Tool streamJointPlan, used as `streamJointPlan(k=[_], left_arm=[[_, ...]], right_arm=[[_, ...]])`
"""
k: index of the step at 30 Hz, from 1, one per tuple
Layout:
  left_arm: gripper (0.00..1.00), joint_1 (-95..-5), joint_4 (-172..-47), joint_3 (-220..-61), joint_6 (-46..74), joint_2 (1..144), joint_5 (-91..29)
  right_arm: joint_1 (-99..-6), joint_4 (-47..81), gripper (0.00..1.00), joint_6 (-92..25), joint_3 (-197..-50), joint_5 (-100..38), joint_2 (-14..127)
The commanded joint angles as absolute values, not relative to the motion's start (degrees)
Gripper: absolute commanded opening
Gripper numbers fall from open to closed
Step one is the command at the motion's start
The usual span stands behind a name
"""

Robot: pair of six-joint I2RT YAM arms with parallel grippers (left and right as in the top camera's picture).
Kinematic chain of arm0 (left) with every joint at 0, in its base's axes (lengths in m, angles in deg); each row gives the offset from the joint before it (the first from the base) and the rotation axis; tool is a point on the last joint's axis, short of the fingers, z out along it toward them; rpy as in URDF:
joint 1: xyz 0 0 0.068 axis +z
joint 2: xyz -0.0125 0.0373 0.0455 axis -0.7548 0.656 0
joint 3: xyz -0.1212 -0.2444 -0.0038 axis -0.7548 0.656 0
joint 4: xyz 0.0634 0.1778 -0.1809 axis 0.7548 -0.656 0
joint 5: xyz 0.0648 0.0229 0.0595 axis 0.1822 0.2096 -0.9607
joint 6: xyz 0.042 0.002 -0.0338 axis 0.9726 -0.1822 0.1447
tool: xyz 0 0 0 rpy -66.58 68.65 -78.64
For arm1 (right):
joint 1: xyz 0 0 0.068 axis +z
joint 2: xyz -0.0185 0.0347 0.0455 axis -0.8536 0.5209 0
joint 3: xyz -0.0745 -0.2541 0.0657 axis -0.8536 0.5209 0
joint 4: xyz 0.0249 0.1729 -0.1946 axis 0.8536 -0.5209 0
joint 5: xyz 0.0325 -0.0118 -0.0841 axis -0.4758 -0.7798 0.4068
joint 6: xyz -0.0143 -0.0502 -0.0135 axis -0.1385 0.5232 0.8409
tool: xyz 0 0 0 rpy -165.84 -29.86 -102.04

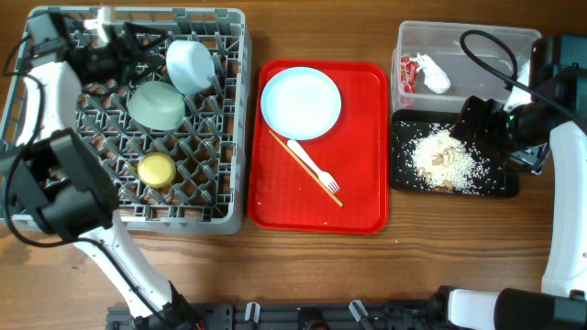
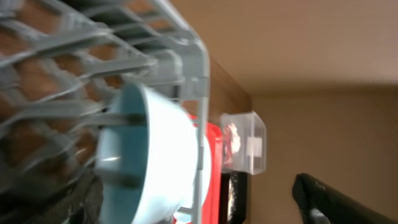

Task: Sort waste into correct bins and load items into the dishwasher rack
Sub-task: 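Lower the light blue bowl into the rack's back row and release, then move the left gripper to the red tray and grasp the wooden chopsticks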

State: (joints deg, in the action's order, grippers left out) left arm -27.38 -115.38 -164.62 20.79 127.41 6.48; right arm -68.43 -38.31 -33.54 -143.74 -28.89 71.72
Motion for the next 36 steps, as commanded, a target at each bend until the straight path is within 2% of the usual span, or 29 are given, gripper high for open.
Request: streamJointPlan(k=[1,5,8,12,16,18,20,22,23,29,36], left_arm=[[1.00,-23.4,-116.7,-164.5,21.3,127.5,1.9],[1.00,-21.0,-117.0,-164.5,21.4,120.0,-2.4],[1.00,-23.8,-119.8,-164.5,21.4,112.3,-10.4],[1.00,-35.1,-131.5,-164.5,21.0,104.6,-25.0],[1.00,-50.1,-146.9,-164.5,21.0,104.2,-26.6],[1.00,-55.7,-148.7,-164.5,21.2,104.2,-26.8],[1.00,-60.5,-150.2,-164.5,15.4,104.3,-32.2],[1.00,-67.4,-153.4,-164.5,0.7,104.5,-50.4],[1.00,-70.4,-153.8,-164.5,-2.2,104.7,-53.3],[1.00,-81.0,-146.9,-152.4,-20.2,105.2,-58.9],[1.00,-86.2,-122.7,-134.0,-20.9,107.1,-59.0]], right_arm=[[-68.4,-38.4,1.00,-33.4,-143.9,-27.9,70.9],[-68.4,-38.2,1.00,-33.4,-143.9,-28.0,70.9],[-68.4,-38.1,1.00,-33.4,-143.9,-28.1,70.9],[-68.4,-37.7,0.99,-33.4,-143.9,-28.4,70.9],[-68.4,-37.7,1.00,-33.1,-143.9,-28.3,70.9],[-68.4,-37.7,0.99,-33.0,-143.9,-28.3,70.9],[-68.4,-37.7,1.00,-33.0,-143.9,-28.3,70.9],[-68.4,-37.7,1.00,-33.0,-143.9,-28.3,70.9],[-68.4,-37.7,1.00,-33.0,-143.9,-28.3,70.9],[-68.4,-38.0,0.99,-32.7,-143.9,-28.3,70.9],[-68.4,-38.2,1.00,-32.7,-143.9,-28.4,70.9]])
